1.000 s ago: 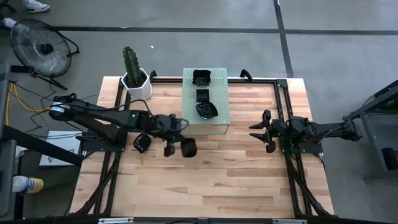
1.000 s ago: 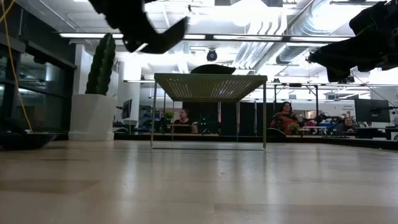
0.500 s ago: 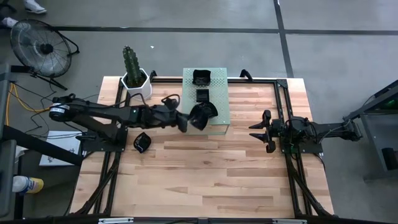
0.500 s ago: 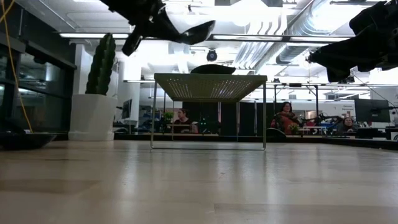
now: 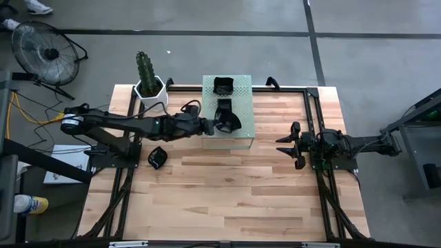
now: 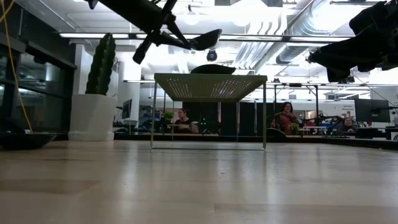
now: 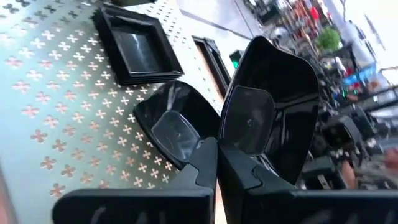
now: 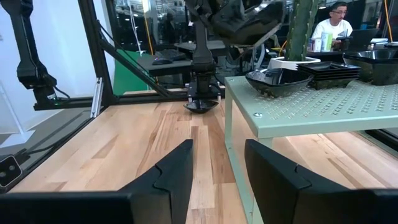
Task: Pick & Place Mini shaped plates
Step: Stack the black leaf shaped plate on top of the black leaf shaped plate on the shelf
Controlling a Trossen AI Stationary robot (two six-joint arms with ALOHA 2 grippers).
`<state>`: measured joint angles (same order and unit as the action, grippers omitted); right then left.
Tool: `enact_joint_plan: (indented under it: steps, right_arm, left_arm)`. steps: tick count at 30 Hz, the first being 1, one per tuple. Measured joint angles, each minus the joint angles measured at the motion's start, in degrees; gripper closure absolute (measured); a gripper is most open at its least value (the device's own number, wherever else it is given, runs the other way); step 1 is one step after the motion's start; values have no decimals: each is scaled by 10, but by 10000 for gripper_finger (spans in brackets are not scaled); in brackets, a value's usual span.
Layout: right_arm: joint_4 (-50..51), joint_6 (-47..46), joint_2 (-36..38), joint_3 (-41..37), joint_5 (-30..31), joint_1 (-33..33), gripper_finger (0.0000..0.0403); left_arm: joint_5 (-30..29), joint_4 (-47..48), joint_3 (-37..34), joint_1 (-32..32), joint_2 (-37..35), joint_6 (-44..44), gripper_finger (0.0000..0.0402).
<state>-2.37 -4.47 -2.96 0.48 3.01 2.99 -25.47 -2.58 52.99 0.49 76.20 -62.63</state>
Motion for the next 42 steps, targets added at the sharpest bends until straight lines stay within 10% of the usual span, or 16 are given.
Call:
enact_joint_plan:
  steps: [42]
  right_arm:
    - [0,0,0,0,0,0,263]
  left_arm:
    - [-105,-31,0,-21,65,-187,392]
